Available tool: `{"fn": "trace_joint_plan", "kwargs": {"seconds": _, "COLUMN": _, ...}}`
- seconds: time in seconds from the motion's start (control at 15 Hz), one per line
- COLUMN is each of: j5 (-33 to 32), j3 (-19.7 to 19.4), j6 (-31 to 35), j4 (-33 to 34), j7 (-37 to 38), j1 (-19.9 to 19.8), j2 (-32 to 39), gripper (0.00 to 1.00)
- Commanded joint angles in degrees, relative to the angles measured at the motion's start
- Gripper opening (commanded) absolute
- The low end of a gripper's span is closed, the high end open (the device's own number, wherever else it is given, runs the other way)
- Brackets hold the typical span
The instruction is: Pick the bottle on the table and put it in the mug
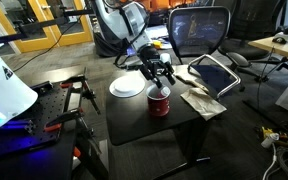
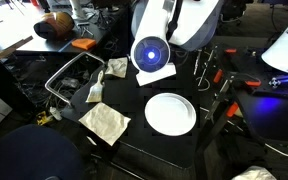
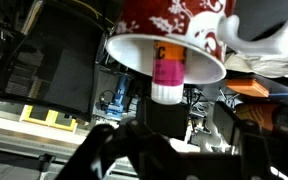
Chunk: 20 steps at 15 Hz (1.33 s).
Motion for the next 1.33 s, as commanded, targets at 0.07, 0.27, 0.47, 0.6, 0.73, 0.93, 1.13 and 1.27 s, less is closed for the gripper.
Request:
{"fn": "trace_joint_plan", "kwargs": {"seconds": 0.07, "j5": 0.6, "j3": 0.4, "j6": -1.9, "j4": -1.4, "j7": 4.0, "j1": 0.5, "j2": -2.3, "gripper": 1.0}}
{"fn": "trace_joint_plan", "kwargs": {"seconds": 0.27, "j5": 0.3, "j3": 0.5, "j6": -2.3, "j4": -3.2, "j7": 6.0, "j1": 0.6, "j2": -5.0, "gripper": 1.0}}
{"fn": "trace_joint_plan", "kwargs": {"seconds": 0.47, "j5": 0.1, "j3": 0.6, "j6": -2.8, "j4": -5.2, "j7": 7.7, "j1": 0.6, "j2": -8.3, "gripper": 1.0}}
{"fn": "trace_joint_plan", "kwargs": {"seconds": 0.6, "j5": 0.3, "j3": 0.7, "j6": -2.8, "j4": -6.2, "j7": 7.2, "j1": 0.4, "j2": -10.9, "gripper": 1.0}}
{"fn": "trace_joint_plan", "kwargs": {"seconds": 0.73, "j5": 0.6, "j3": 0.8, "j6": -3.1, "j4": -6.5, "j7": 5.9, "j1": 0.2, "j2": -13.4, "gripper": 1.0}}
{"fn": "trace_joint_plan", "kwargs": {"seconds": 0.93, "j5": 0.4, "j3": 0.9, "j6": -3.2, "j4": -7.6, "j7": 6.1, "j1": 0.2, "j2": -16.2, "gripper": 1.0}}
{"fn": "trace_joint_plan", "kwargs": {"seconds": 1.13, "j5": -0.1, "j3": 0.7, "j6": -2.0, "j4": -5.8, "j7": 5.7, "j1": -0.2, "j2": -14.4, "gripper": 1.0}}
{"fn": "trace_joint_plan", "kwargs": {"seconds": 1.27, "j5": -0.1, "j3": 0.9, "j6": -2.0, "j4": -6.7, "j7": 5.7, "j1": -0.2, "j2": -15.3, "gripper": 1.0}}
